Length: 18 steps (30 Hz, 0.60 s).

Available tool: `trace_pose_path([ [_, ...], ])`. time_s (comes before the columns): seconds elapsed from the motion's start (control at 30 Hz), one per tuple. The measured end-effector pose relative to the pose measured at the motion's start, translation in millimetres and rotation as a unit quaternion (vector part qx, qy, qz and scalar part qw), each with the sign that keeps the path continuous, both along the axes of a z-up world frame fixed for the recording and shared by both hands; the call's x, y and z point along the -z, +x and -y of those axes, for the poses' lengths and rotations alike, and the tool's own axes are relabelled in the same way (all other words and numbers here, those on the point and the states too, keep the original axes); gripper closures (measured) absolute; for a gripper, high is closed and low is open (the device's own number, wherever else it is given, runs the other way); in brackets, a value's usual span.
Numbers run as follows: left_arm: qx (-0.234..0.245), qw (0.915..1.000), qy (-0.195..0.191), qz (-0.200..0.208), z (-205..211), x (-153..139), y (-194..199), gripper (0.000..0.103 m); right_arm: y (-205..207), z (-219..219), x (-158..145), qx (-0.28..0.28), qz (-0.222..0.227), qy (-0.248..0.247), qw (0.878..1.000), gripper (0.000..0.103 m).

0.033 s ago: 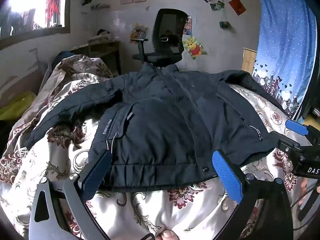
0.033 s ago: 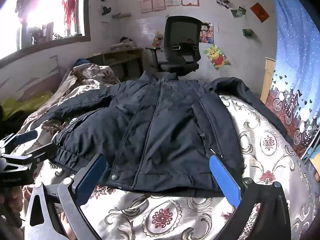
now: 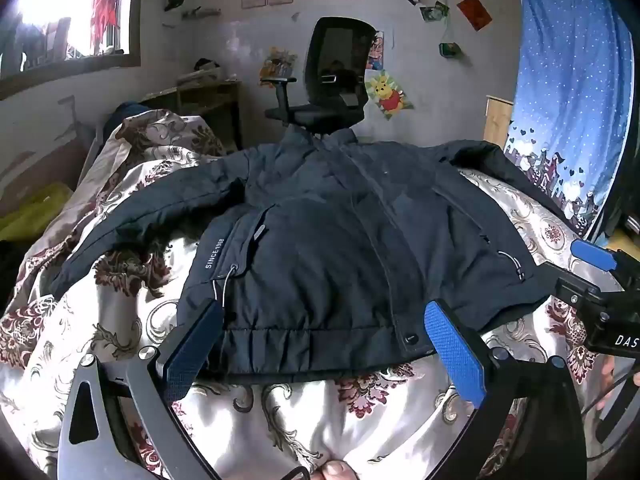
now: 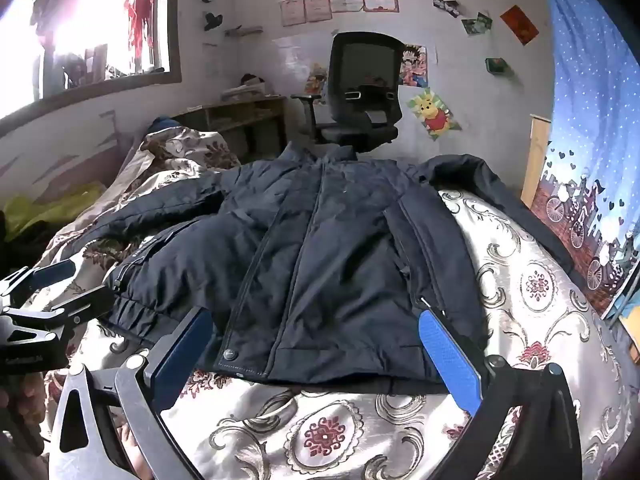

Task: Fold large clothes

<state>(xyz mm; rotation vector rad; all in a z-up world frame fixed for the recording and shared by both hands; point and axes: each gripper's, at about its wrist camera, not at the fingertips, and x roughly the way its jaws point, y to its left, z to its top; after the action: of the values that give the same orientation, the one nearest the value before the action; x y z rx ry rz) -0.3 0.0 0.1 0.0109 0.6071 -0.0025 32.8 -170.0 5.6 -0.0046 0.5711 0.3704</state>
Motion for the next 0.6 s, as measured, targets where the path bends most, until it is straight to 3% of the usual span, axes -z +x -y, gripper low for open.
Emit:
trace_pose_path([
  [0.6,0.0,1.0,0.002,-0.002,0.1,0.0,0.2,0.004,0.3,-0.2,0.9,0.0,-0.004,0.0,1.0,0.0],
])
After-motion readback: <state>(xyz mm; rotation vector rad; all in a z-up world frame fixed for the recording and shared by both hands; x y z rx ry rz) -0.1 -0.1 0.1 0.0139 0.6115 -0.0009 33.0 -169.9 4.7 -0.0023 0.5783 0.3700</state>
